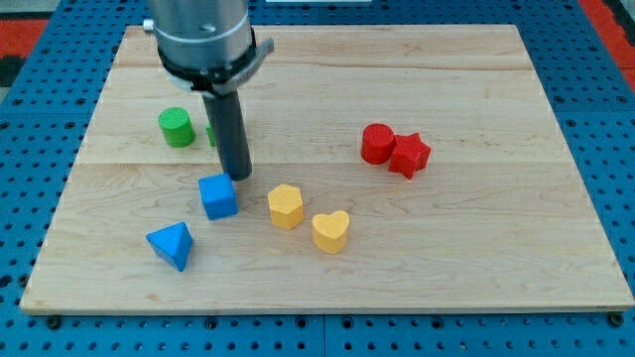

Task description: Place the red star below the green star

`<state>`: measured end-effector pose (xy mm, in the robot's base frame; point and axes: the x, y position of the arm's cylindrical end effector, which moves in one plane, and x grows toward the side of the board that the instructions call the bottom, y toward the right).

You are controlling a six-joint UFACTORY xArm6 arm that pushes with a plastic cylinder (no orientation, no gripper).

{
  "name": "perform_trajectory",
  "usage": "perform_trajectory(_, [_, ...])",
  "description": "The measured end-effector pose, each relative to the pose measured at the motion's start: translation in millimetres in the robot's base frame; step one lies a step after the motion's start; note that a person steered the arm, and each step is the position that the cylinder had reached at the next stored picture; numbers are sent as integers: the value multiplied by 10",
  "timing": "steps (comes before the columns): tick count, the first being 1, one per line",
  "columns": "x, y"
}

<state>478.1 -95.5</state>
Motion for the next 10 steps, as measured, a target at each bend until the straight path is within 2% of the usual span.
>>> perform_trajectory(1, [276, -263])
perform_trajectory(7, [76, -226])
perform_trajectory(8, [-206, 275])
perform_trajectory(9, [-28, 1308])
perform_trajectory(10, [-28, 1553])
